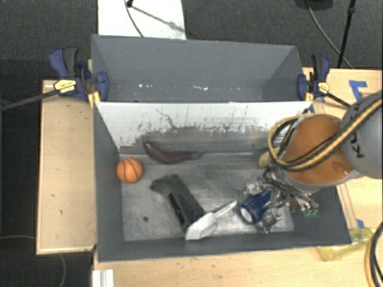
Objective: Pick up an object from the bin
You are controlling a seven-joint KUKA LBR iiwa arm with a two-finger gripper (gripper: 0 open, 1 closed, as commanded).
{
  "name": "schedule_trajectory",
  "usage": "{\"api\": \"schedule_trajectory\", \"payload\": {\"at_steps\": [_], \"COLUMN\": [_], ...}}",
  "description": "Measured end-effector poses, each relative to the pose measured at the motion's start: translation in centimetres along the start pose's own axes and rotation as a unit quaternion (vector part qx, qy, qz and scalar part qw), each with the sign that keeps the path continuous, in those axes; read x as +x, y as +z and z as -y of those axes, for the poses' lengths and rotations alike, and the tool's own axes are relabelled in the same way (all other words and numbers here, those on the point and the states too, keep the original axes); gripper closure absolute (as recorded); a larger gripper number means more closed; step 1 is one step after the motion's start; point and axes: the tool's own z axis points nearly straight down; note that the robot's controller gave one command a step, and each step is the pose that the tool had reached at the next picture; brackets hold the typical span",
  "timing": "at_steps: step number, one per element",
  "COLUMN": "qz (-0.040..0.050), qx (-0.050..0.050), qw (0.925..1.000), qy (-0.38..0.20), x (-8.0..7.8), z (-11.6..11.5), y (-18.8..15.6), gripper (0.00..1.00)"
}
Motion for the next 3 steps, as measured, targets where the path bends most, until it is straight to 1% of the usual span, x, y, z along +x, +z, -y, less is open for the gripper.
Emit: {"api": "schedule_trajectory", "payload": {"at_steps": [1, 2, 3], "qz": [0.0, -0.0024, -0.0025], "qx": [0.0, -0.002, -0.002], "qw": [1.0, 1.0, 1.0], "qy": [0.0, 0.003, 0.003], "x": [0.0, -1.3, -1.3], "z": [0.0, -0.5, -0.5], "y": [0.0, -12.5, -12.5], "gripper": [1.0, 1.0, 1.0]}}
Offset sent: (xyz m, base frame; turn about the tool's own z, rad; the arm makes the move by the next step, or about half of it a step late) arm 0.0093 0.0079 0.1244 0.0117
